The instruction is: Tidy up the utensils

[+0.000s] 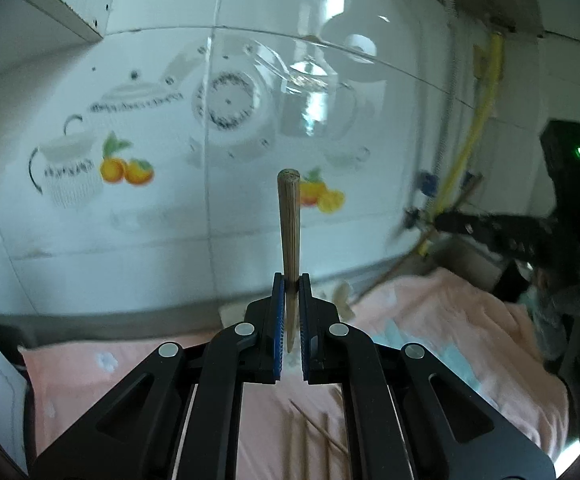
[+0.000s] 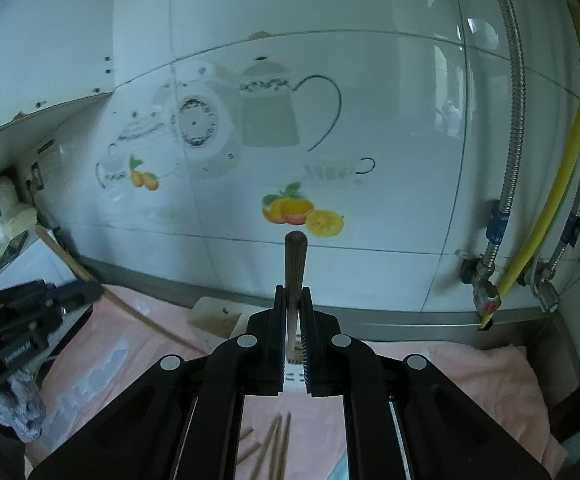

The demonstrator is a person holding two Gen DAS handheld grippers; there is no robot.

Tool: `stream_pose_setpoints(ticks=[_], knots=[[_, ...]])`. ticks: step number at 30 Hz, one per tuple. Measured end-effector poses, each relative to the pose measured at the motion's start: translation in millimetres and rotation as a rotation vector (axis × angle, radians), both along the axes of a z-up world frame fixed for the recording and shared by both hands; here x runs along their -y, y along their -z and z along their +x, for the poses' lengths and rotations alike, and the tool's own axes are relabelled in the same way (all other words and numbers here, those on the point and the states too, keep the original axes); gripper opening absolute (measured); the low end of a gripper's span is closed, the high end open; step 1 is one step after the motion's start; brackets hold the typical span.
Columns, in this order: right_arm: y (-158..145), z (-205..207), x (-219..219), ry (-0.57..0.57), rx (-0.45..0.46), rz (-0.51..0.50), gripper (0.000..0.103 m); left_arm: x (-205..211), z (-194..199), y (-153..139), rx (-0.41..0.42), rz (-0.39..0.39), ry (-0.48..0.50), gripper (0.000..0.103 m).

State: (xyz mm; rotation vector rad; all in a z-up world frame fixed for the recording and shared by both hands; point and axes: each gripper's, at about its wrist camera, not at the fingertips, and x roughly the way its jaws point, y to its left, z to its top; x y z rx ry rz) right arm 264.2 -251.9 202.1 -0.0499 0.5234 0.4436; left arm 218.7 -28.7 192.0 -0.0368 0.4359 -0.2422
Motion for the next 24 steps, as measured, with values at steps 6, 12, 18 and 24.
stream_pose_setpoints(ticks=[6, 12, 18, 24], knots=[[24, 22, -13, 0.013, -0.035, -0.026, 0.007, -13, 29, 2, -0.004, -0.032, -0.056, 0.005], [53, 39, -24, 0.011, -0.096, -0.053, 0.007, -25, 40, 3, -0.003, -0.059, -0.070, 0.005], [73, 49, -27, 0.023, -0.139, -0.077, 0.007, -23, 57, 15, -0.023, -0.019, -0.097, 0.005], [76, 50, -25, 0.034, -0.134, -0.079, 0.008, -26, 82, 46, -0.128, -0.029, -0.087, 0.006]])
